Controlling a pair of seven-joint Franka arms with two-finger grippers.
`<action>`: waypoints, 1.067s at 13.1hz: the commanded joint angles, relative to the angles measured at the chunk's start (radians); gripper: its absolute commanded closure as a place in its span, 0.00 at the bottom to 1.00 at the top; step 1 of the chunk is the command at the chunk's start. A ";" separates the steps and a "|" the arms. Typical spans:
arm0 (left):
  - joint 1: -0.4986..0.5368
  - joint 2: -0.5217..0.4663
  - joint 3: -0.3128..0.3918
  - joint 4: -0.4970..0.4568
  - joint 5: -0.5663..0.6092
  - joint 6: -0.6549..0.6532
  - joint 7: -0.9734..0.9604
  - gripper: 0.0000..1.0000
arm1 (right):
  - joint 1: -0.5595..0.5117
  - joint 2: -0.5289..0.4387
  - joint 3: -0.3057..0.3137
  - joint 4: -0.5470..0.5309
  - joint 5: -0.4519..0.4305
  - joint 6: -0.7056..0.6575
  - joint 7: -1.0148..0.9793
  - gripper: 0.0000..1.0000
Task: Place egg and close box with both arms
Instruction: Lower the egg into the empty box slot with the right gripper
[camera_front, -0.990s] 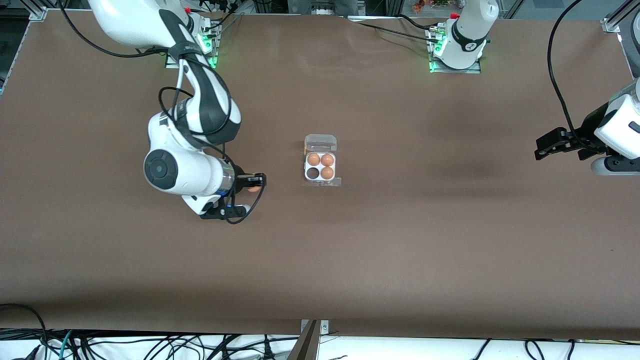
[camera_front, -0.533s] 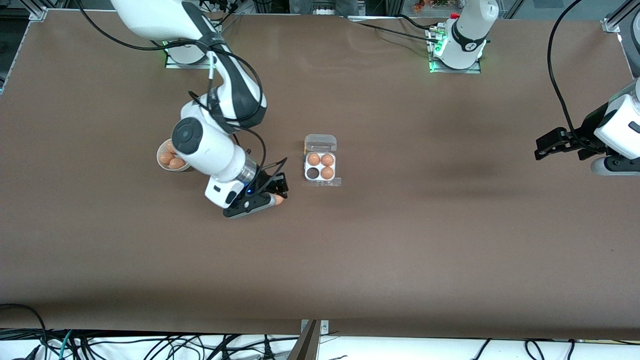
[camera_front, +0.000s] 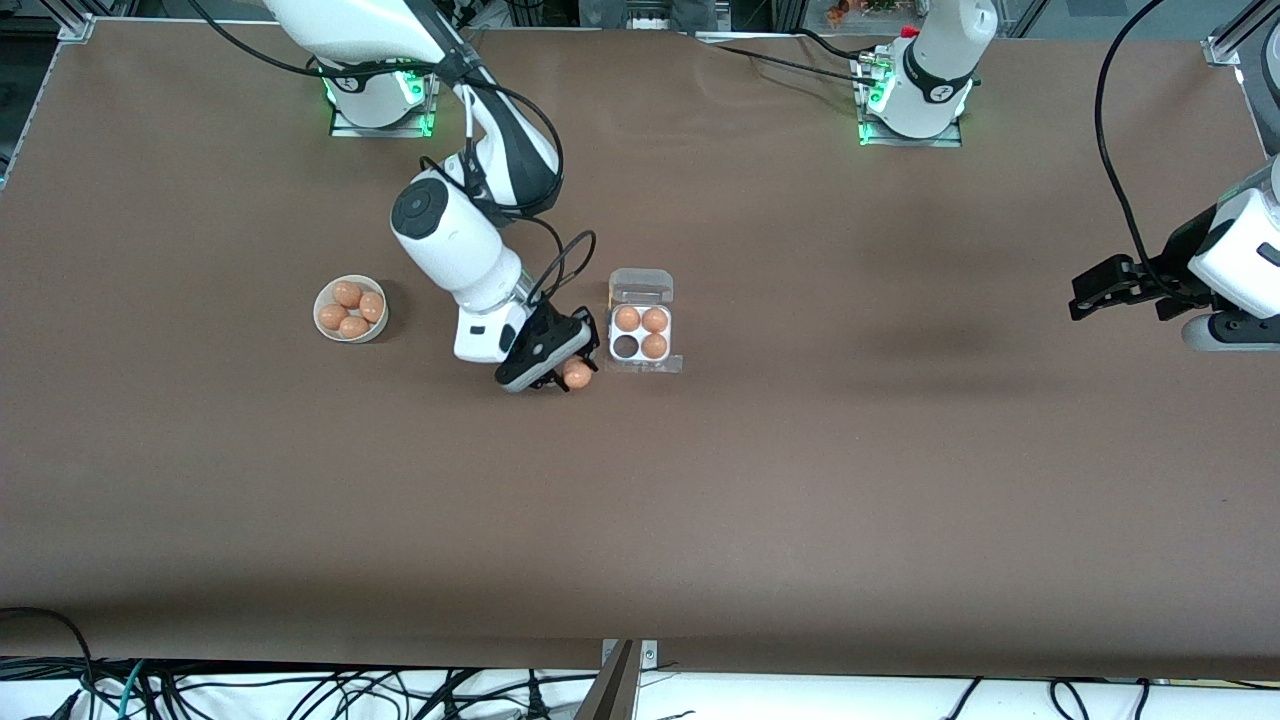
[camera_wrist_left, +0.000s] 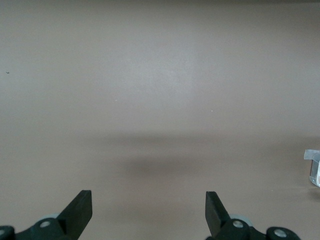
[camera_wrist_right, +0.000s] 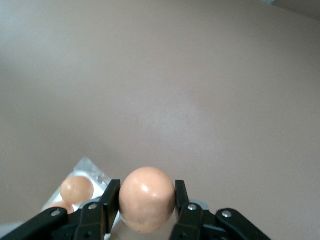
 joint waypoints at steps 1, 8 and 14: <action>0.006 0.012 -0.001 0.030 -0.020 -0.011 0.019 0.00 | -0.029 -0.048 0.016 -0.062 0.013 0.018 -0.214 0.79; 0.006 0.012 -0.001 0.030 -0.020 -0.011 0.021 0.00 | -0.241 -0.040 0.206 -0.056 0.575 -0.133 -1.018 0.79; 0.006 0.010 -0.001 0.030 -0.020 -0.011 0.021 0.00 | -0.210 0.042 0.234 -0.055 0.947 -0.196 -1.507 0.79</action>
